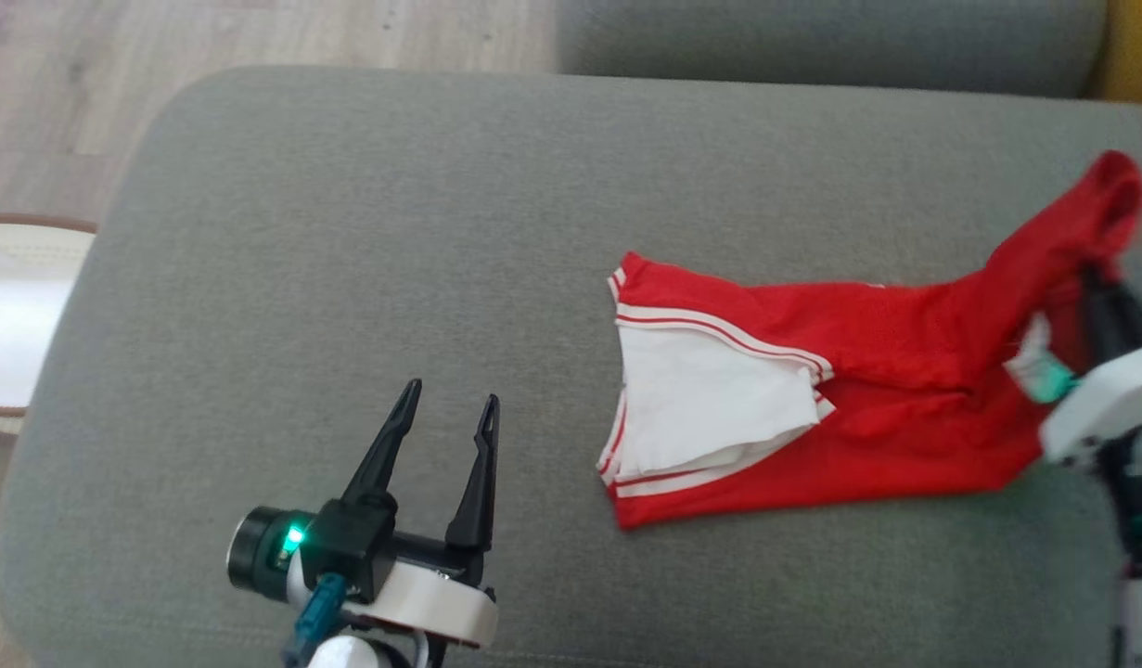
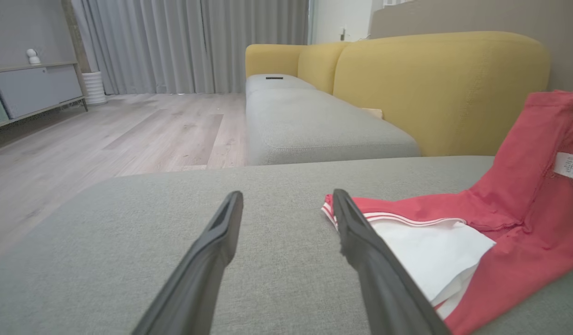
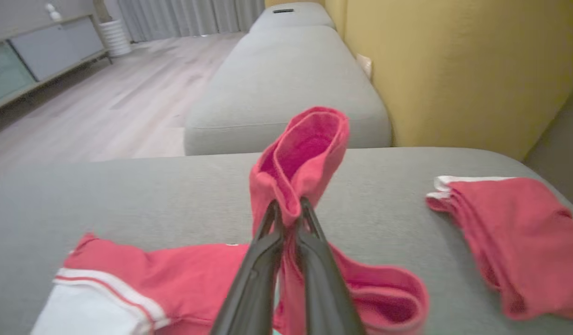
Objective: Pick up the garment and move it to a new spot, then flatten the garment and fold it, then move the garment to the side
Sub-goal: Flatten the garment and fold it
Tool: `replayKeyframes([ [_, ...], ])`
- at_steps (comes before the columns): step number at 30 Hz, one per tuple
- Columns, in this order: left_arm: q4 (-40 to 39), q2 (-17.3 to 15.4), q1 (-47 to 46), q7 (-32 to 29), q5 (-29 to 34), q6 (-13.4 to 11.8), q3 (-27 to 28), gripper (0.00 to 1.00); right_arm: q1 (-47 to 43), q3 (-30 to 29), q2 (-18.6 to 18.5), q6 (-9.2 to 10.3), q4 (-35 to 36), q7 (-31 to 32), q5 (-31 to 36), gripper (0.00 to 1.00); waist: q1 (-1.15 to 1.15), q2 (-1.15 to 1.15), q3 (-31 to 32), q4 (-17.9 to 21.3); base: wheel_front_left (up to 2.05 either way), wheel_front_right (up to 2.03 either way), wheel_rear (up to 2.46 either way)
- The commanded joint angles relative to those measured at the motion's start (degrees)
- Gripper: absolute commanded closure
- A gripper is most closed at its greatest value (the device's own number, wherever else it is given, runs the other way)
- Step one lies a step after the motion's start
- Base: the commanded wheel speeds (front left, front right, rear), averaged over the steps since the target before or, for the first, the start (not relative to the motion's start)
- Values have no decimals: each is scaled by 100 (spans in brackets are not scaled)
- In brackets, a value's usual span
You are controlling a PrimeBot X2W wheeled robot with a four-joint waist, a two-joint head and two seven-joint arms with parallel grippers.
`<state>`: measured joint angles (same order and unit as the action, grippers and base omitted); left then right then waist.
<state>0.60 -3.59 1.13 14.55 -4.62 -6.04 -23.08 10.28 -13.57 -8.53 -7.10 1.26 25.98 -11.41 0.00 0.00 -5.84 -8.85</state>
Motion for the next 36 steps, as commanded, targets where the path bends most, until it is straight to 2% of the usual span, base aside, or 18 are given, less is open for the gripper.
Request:
replayKeyframes([
  [1,-152,39,-46,45,59,16,193,0,71,202,57,-39,325,35,-49,100,0,0,86,-108,0,0,0],
  [5,-122,48,-22,45,55,56,125,0,-78,664,314,-39,450,23,-103,100,0,0,200,-348,0,0,0],
  [10,-88,55,-4,45,52,91,58,0,-130,1278,477,-39,150,-109,-116,100,0,0,262,-674,0,0,0],
  [17,-37,61,4,45,45,146,-22,0,18,1829,558,-39,-471,-317,-191,100,0,0,299,-1068,0,0,0],
  [25,-30,67,-7,45,11,121,-82,0,138,2361,564,-39,-1048,-617,-484,100,0,0,229,-1278,0,0,0],
  [26,-31,68,-11,45,4,112,-87,0,168,2379,564,-39,-1098,-664,-509,63,0,0,217,-1283,0,0,0],
  [27,-31,68,-11,45,4,112,-87,0,168,2379,564,-39,-1098,-664,-509,63,0,0,217,-1283,0,0,0],
  [28,-30,68,-15,45,-4,104,-90,0,190,2418,564,-39,-1128,-706,-559,9,0,0,202,-1283,0,0,0],
  [29,-30,68,-19,45,-10,94,-89,0,209,2447,564,-39,-1143,-757,-655,0,0,0,191,-1279,0,0,0],
  [36,-34,70,-9,45,-57,20,-39,0,224,2501,565,-39,-919,-936,-1088,0,0,0,213,-1064,0,0,0],
])
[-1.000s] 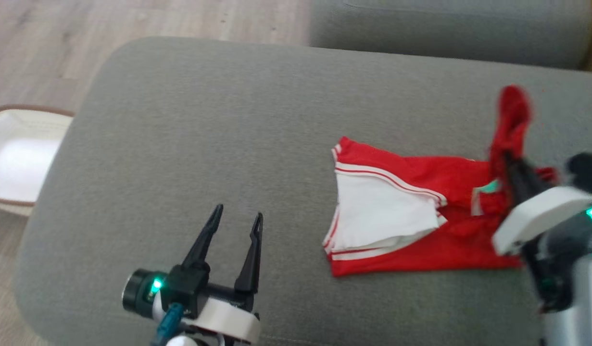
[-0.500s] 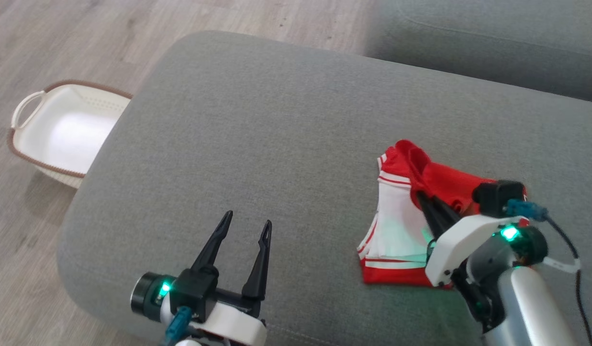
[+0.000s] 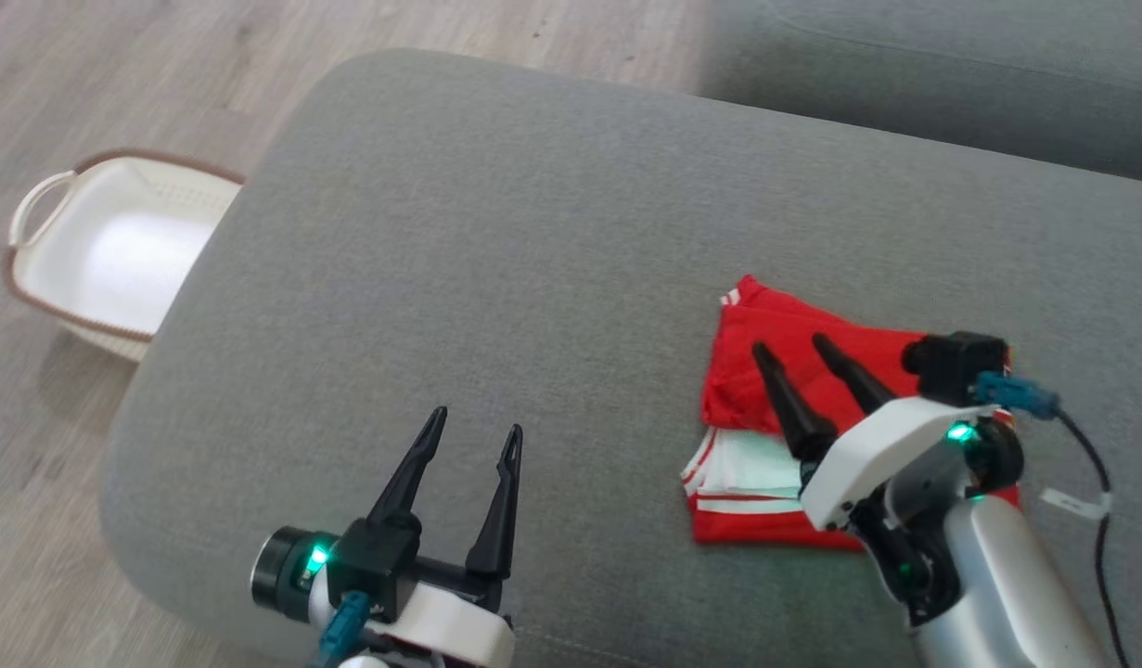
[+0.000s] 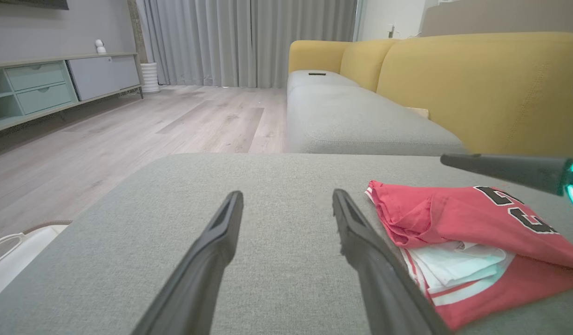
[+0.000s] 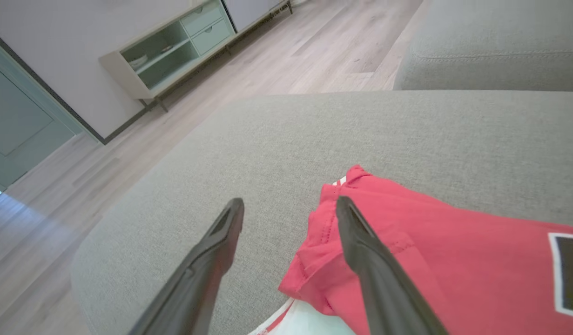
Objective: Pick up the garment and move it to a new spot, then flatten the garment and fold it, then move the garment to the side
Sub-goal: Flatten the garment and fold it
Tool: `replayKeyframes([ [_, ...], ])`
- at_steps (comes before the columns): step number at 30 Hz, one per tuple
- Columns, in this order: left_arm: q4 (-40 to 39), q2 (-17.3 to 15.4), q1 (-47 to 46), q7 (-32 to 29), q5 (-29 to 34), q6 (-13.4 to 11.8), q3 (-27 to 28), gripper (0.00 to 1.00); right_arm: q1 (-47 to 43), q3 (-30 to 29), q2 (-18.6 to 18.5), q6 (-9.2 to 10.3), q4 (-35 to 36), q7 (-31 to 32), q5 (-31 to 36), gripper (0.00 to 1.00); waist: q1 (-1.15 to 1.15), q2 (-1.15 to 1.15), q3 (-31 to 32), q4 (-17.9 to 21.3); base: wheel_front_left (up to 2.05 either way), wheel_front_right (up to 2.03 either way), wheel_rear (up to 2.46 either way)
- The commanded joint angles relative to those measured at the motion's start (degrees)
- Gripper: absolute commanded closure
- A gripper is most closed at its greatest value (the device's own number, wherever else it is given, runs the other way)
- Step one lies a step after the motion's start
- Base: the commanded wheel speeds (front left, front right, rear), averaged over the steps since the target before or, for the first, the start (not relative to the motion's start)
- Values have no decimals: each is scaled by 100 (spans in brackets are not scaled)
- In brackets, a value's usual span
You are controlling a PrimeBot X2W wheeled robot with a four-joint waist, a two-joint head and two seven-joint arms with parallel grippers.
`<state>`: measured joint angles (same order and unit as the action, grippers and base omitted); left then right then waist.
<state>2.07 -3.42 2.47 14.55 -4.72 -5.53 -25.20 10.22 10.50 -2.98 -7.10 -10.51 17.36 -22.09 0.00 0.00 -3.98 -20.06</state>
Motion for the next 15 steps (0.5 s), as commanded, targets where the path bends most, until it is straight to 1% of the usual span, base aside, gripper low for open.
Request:
replayKeyframes([
  [1,-180,53,-144,45,-49,-33,181,0,207,55,10,-39,316,-101,-53,0,0,0,44,105,0,0,0],
  [7,-222,54,-141,45,-13,-50,281,0,-12,-452,-36,-39,521,-139,-97,0,0,0,126,458,0,0,0],
  [10,-234,54,-107,45,-7,-56,364,0,-159,-718,-143,-39,546,-112,-325,0,0,0,159,665,0,0,0],
  [13,-241,54,-80,45,-4,-47,445,0,-280,-854,-304,-39,497,-21,-648,0,0,0,175,828,0,0,0],
  [15,-243,54,-87,45,4,-28,464,0,-307,-881,-397,-39,434,112,-1007,88,0,0,166,869,0,0,0],
])
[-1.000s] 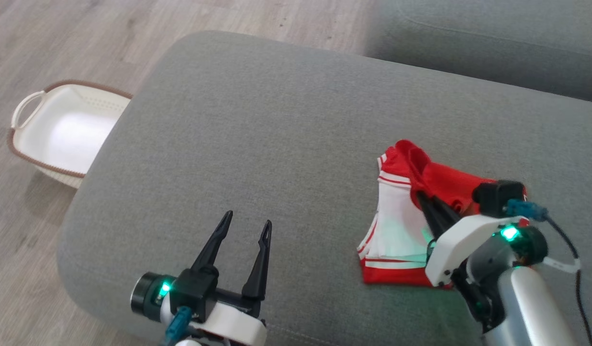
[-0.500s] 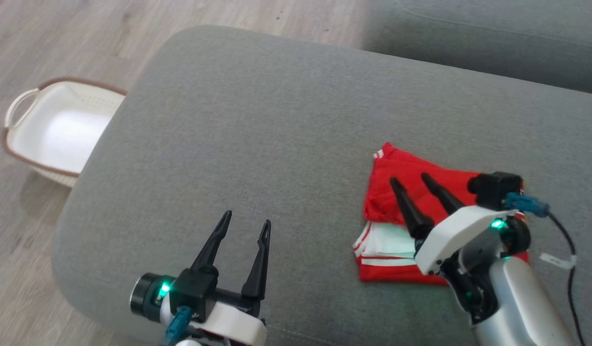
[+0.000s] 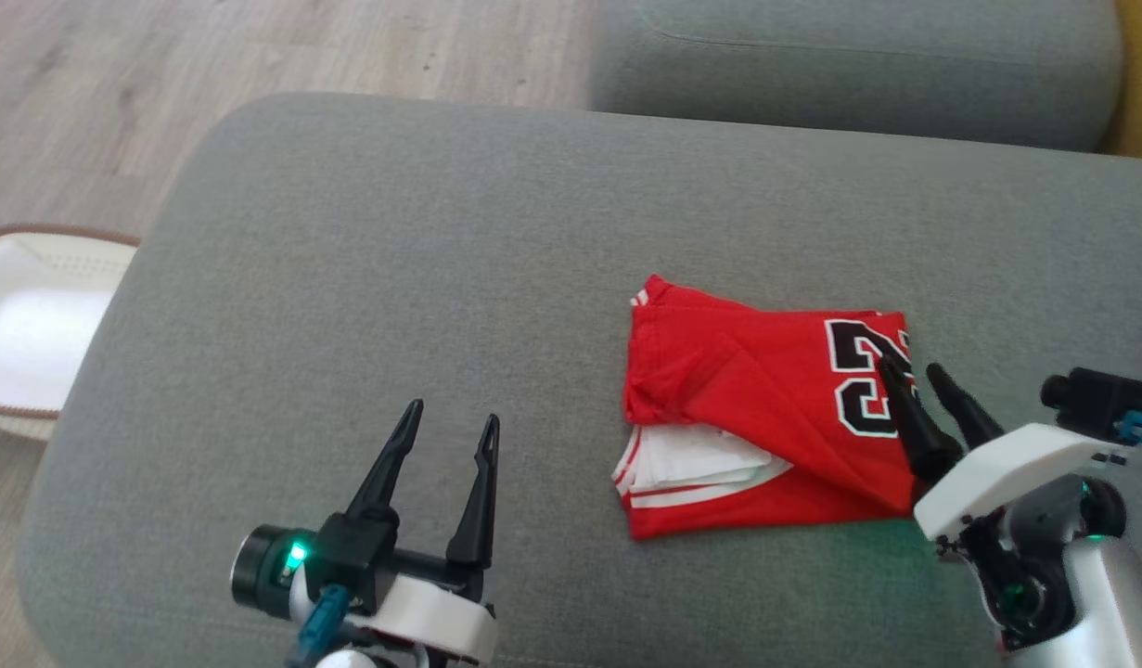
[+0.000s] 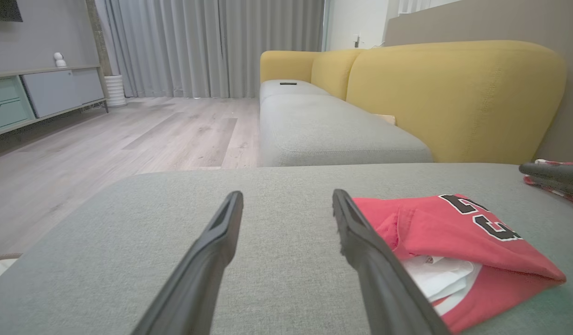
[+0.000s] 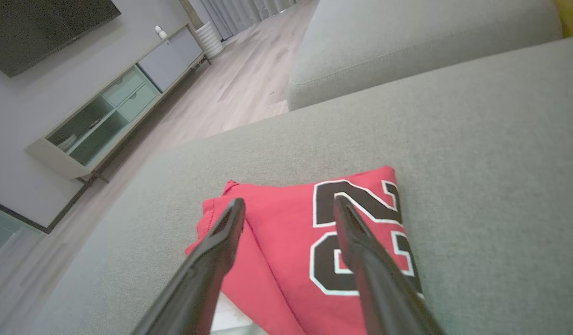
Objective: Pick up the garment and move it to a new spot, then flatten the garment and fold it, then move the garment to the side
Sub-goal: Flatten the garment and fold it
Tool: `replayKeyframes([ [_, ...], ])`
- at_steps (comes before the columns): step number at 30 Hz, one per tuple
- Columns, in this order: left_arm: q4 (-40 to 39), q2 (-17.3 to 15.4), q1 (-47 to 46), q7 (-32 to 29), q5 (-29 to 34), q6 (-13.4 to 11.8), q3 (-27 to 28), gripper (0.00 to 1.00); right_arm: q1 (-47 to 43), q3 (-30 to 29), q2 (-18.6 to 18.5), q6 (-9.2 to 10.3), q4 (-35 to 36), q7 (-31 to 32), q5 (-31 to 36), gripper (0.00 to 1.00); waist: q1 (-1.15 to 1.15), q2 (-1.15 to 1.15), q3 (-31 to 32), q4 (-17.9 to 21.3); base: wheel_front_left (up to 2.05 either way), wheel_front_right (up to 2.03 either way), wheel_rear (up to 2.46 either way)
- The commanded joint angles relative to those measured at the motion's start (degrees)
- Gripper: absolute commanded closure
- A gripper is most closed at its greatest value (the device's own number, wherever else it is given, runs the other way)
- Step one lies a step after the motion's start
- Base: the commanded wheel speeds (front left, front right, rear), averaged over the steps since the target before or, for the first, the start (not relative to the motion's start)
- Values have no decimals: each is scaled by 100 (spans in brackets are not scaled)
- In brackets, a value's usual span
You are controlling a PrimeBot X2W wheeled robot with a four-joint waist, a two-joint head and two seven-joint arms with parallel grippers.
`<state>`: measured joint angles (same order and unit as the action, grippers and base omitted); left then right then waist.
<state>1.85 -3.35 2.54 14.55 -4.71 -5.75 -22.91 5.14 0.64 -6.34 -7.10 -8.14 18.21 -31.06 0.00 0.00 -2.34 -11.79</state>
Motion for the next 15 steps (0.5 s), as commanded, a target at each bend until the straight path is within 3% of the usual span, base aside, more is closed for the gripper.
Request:
replayKeyframes([
  [1,-223,46,-101,45,2,4,235,0,205,106,-105,-39,149,122,-321,100,0,0,-2,48,0,0,0],
  [9,-217,46,-185,45,-61,47,89,0,799,209,-324,-39,-685,1300,-2121,100,0,0,-141,-190,0,0,0],
  [15,-212,46,-310,45,-172,-13,-94,0,1497,257,-554,-39,-1915,1801,-2248,100,0,0,-304,-534,0,0,0],
])
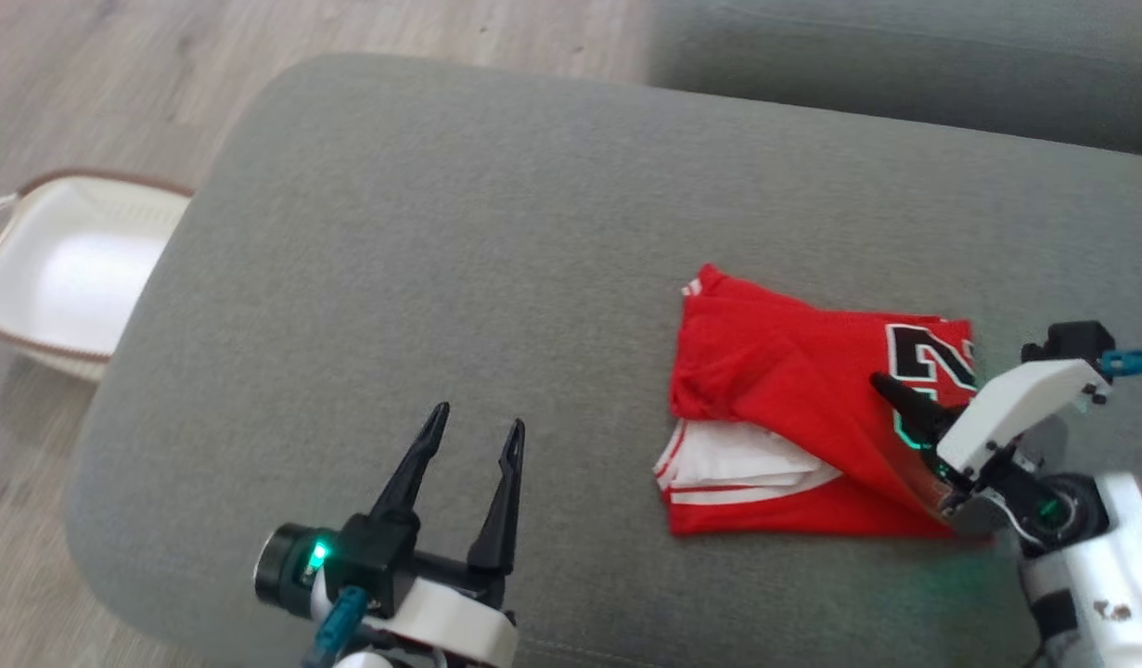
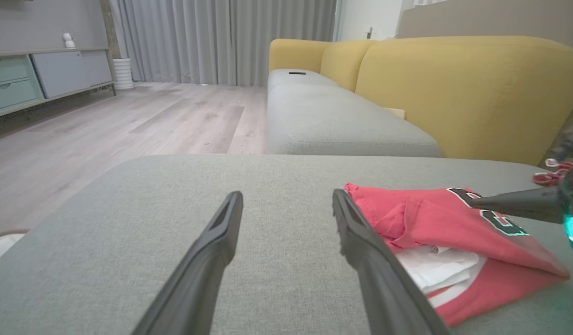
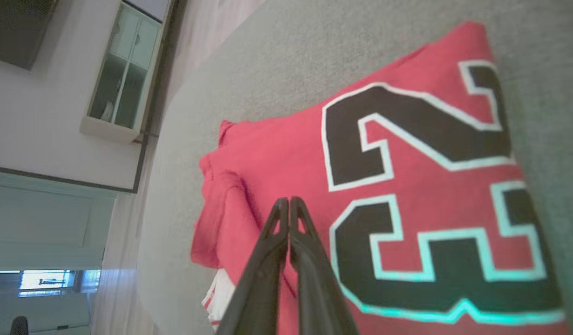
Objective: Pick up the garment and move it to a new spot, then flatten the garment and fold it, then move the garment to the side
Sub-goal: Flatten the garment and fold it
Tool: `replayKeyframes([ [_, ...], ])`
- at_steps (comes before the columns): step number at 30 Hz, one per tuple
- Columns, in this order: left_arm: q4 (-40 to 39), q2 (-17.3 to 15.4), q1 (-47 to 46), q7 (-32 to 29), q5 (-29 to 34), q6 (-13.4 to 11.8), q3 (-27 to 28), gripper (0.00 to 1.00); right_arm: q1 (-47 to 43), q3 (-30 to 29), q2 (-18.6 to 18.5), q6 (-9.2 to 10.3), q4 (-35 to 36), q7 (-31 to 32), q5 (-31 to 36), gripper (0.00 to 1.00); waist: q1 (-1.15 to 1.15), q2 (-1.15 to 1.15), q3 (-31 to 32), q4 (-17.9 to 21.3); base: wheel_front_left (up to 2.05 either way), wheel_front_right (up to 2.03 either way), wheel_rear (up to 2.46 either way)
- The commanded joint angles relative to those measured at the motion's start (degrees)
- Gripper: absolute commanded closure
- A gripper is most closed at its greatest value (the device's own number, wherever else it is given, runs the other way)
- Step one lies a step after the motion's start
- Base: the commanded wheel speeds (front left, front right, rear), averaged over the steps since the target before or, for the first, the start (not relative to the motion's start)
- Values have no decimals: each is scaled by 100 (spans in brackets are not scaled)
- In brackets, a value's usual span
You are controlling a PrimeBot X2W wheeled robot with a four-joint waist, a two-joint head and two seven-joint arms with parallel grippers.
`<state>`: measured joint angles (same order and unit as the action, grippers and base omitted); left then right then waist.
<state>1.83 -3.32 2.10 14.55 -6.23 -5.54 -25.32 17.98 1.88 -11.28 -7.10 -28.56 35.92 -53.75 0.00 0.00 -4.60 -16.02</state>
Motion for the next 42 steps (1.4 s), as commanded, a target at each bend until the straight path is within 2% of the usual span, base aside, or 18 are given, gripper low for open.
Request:
replayKeyframes([
  [1,-205,44,-280,45,-35,-47,127,0,299,174,-81,-39,-39,92,31,100,0,0,-98,-149,0,0,0],
  [4,-197,44,-319,45,-72,-82,82,0,470,348,-81,-39,-296,256,-60,100,0,0,-143,-236,0,0,0],
  [10,-205,44,-303,45,-91,-156,135,0,367,906,17,-39,-31,467,-412,100,0,0,-101,-168,0,0,0],
  [16,-223,40,-288,45,34,-112,248,0,-113,1452,132,-39,966,375,-1211,100,0,0,83,31,0,0,0],
  [19,-213,0,-268,45,96,-118,409,0,-316,1554,-89,-39,1517,-182,-1220,100,0,0,195,153,0,0,0],
  [20,-211,-12,-258,45,103,-115,461,0,-373,1591,-187,-39,1651,-403,-1162,70,0,0,234,188,0,0,0],
  [22,-203,-31,-225,45,104,-110,567,0,-485,1612,-374,-39,1798,-883,-995,0,0,0,334,264,0,0,0],
  [27,-196,-41,-61,45,28,-89,812,0,-747,1532,-766,-39,1988,-2334,-448,0,0,0,541,458,0,0,0],
  [31,-254,-33,51,45,-44,-53,1004,0,-868,1497,-1046,-39,1877,-3488,173,0,0,0,606,632,0,0,0],
  [37,-277,-60,194,45,5,53,1296,0,-1103,1415,-1029,-39,1562,-4837,890,0,0,0,727,772,0,0,0],
  [42,-293,-70,362,45,96,143,1445,0,-1369,1033,-676,-39,1470,-5083,1797,0,0,0,847,846,0,0,0],
])
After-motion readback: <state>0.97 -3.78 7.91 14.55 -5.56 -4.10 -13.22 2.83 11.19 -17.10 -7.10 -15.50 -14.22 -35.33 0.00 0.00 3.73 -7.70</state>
